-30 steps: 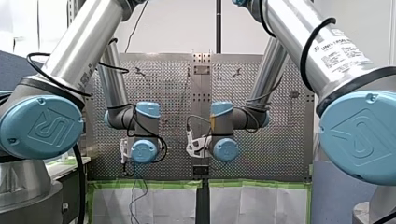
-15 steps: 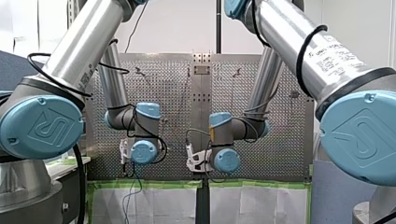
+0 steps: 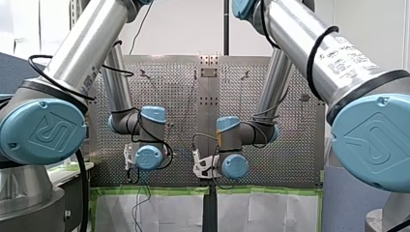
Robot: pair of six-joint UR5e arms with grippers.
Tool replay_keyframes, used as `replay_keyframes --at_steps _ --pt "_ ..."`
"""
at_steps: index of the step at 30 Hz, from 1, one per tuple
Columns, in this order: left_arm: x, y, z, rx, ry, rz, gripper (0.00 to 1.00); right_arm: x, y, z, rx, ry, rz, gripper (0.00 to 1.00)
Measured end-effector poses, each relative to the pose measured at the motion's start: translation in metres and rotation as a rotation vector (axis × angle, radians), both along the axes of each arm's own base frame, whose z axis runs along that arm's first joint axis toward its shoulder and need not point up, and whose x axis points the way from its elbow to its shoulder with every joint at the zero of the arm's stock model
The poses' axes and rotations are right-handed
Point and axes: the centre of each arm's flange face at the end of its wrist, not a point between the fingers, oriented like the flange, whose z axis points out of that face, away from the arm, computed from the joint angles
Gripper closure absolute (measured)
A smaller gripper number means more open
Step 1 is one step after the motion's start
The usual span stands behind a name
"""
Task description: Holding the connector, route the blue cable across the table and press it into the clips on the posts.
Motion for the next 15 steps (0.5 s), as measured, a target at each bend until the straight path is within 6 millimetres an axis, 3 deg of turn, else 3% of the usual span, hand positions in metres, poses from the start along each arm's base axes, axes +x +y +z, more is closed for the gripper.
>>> replay_keyframes --at_steps 11,15 --pt "-0.001 0.000 0.000 0.002 0.001 0.000 1.00 0.000 0.000 0.000 0.000 0.001 0.000 1.00" --pt "-0.010 -0.001 0.005 0.030 0.012 -0.016 1.00 0.003 -0.003 0.011 -0.008 -0.009 -0.016 1.00"
